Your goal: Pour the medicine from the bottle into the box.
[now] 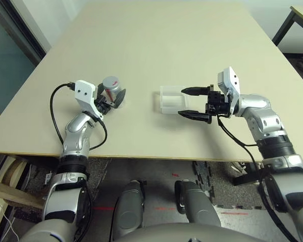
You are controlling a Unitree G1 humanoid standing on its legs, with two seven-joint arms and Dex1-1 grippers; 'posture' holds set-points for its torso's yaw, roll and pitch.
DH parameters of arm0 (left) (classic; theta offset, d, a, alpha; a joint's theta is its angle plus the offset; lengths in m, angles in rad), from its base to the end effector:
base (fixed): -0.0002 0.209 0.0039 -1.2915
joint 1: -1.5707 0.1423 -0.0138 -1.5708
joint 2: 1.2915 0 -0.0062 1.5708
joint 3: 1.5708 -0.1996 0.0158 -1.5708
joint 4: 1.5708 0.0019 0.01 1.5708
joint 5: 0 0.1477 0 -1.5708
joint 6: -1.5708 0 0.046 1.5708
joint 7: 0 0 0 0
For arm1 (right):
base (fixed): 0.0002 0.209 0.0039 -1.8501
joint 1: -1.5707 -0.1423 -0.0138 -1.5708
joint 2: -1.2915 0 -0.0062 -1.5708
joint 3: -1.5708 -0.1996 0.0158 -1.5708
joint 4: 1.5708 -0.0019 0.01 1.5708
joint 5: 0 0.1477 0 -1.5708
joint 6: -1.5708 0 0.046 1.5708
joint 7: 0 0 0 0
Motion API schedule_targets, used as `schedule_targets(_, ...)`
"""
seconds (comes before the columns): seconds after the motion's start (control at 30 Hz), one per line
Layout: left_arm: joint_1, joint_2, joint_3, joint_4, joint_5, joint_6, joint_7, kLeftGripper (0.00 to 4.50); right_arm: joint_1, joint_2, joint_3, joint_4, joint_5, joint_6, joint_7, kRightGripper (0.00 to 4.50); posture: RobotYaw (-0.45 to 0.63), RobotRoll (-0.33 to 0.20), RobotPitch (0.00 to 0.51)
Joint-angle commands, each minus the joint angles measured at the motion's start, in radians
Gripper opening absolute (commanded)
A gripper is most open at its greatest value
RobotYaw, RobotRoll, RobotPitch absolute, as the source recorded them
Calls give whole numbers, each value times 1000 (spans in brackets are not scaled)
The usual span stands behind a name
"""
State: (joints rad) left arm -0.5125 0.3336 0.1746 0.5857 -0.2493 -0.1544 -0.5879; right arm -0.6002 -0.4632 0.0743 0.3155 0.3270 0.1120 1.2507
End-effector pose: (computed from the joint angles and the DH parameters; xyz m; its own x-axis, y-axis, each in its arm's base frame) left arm 0.3106 0.2451 0.0766 0.9139 -0.3885 0.1179 0.3835 0.9214 0.0629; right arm 0.3251 -0.2117 0.1398 0.2652 0.9588 -0.1021 -0.9508 0.2425 -0.1927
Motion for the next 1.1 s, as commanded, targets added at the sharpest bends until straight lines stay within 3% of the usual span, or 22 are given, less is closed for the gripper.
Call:
schedule_targets(0.03, -36, -3, -13, 67, 27, -30, 7, 4500, 15, -11, 2, -24, -10, -8, -11, 4487, -110, 0, 101)
schedule_targets(0.67, -127, -14, -14, 242, 49, -103, 17, 4500, 40, -21, 4, -81, -7, 8, -59, 4487, -150, 0, 100)
schedule_targets(0.73, -138, -13, -16, 262, 53, -107, 15, 4148, 44, -20, 5, -86, -8, 9, -62, 4500, -148, 0, 99)
schedule_targets(0.87, -151, -11, -28, 293, 69, -119, 2, 2766, 45, -19, 7, -92, -7, 13, -67, 4500, -149, 0, 97)
schedule_targets(0.9, -153, -11, -28, 296, 69, -120, -1, 2597, 44, -19, 7, -91, -7, 14, -68, 4500, -149, 0, 96)
schedule_targets(1.1, -142, -5, -43, 245, 53, -77, -70, 2614, 21, -13, -8, -91, 16, 56, -87, 4500, -149, 0, 91)
